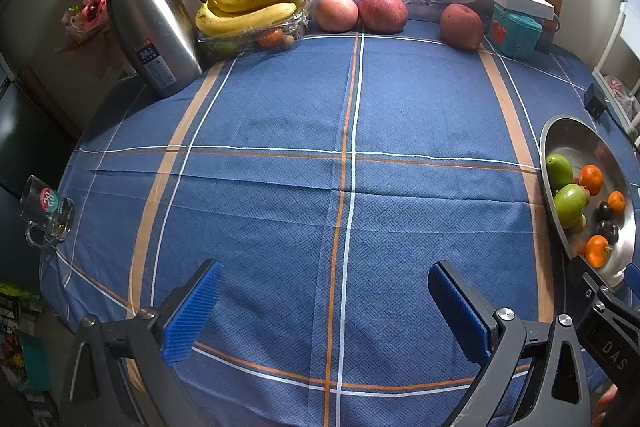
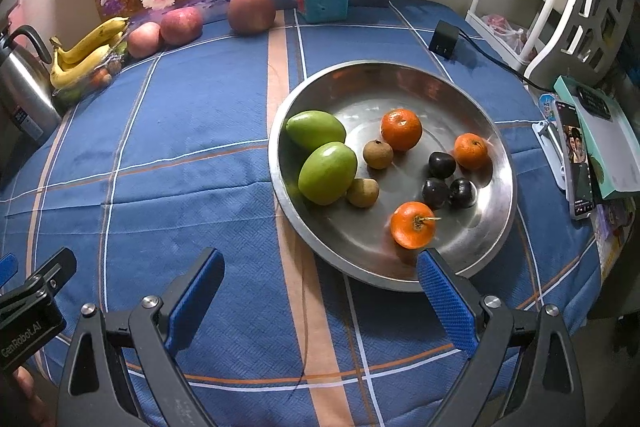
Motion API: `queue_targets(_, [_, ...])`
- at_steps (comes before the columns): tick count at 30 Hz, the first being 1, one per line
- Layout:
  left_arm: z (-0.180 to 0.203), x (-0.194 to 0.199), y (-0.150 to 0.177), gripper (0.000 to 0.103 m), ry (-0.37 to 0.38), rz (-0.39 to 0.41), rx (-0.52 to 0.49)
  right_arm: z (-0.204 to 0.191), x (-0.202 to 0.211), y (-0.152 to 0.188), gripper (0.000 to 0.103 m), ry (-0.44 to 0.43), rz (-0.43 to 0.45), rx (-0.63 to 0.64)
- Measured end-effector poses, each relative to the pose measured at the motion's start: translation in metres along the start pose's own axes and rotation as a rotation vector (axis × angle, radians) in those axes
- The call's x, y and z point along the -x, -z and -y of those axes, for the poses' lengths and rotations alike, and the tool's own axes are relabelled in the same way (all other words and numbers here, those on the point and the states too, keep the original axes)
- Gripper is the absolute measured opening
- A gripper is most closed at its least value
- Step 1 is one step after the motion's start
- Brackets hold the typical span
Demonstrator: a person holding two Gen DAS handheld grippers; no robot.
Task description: Organize fruits
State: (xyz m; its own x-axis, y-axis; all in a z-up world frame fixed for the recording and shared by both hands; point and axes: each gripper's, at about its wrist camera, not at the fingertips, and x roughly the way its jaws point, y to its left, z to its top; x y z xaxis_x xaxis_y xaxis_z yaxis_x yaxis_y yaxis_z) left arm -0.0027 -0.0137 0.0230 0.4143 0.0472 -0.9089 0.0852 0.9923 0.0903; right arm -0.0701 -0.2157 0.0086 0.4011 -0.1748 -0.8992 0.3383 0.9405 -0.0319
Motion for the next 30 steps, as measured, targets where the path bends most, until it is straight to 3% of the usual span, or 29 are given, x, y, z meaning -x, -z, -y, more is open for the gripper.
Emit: queue_targets(30, [-0.0005, -0.0003, 0.0004, 0.103, 0.0, -0.001, -0.003, -0.0018, -0.0016, 0.0015, 0.097, -0.001, -0.003, 0.009])
